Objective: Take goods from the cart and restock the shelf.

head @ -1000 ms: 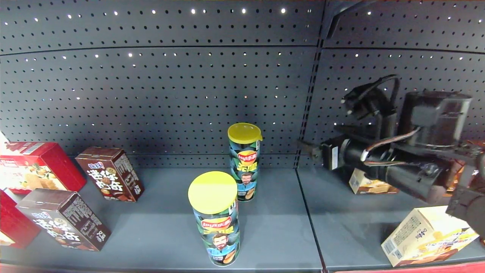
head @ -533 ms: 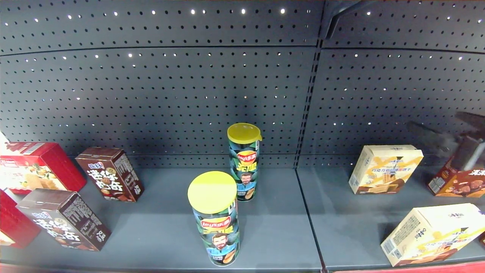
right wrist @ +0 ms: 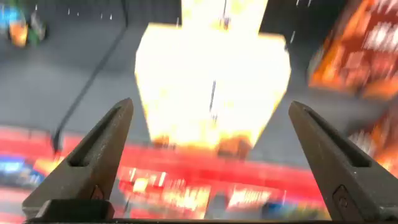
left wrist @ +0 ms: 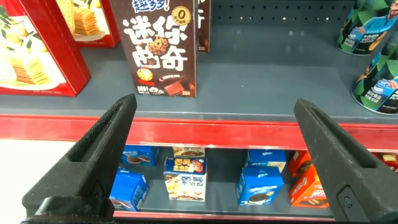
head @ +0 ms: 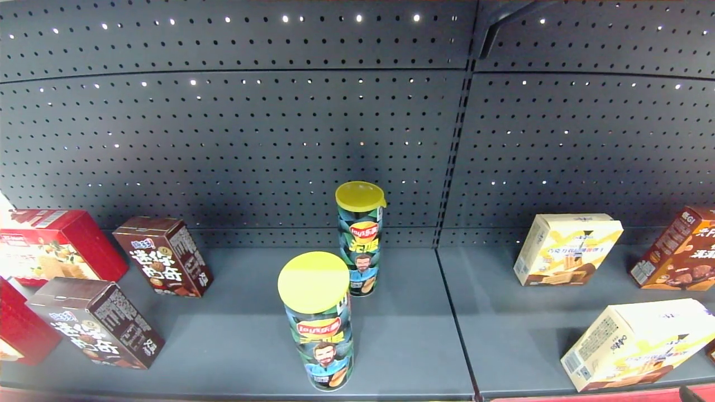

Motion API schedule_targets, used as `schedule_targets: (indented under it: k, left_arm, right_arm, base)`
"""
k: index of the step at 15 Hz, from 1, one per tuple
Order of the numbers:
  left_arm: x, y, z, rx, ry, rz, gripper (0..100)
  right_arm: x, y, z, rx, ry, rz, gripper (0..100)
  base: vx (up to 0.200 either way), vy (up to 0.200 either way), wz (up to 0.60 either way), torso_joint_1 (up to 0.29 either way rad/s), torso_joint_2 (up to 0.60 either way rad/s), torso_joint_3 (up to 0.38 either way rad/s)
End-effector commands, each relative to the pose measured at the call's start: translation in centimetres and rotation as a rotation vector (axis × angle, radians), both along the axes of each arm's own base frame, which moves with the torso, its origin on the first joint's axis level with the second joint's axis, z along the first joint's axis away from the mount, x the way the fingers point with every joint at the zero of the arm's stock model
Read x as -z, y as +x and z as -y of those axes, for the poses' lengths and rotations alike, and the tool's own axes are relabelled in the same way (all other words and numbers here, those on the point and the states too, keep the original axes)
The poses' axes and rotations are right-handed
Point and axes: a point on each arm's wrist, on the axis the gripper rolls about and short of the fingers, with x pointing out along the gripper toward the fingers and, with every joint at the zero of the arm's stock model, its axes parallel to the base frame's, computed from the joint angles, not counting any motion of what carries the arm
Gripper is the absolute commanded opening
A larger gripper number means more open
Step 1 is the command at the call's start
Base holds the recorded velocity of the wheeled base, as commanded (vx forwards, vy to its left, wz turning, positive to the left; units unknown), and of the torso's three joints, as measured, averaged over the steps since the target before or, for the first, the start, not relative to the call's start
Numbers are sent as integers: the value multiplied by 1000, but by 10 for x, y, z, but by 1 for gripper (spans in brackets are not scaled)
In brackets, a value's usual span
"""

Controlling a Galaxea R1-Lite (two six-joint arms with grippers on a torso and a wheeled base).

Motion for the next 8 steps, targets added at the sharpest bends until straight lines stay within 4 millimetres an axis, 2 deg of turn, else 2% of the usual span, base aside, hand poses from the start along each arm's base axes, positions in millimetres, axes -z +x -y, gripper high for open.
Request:
schedule_targets:
  k: [1,6,8]
  left_arm:
    - [0,0,0,2,0,-2,100]
    - [0,0,0,0,0,-1,100]
    - [0,0,0,0,0,-1,100]
  right_arm:
    - [8,-19,0,3,6,85,100]
    - [36,-47,0,4,9,128,100]
    - [37,-50,0,-2,10,115,100]
  base:
    - [0,0,0,0,0,0]
    - [0,0,0,0,0,0]
    - [0,0,0,0,0,0]
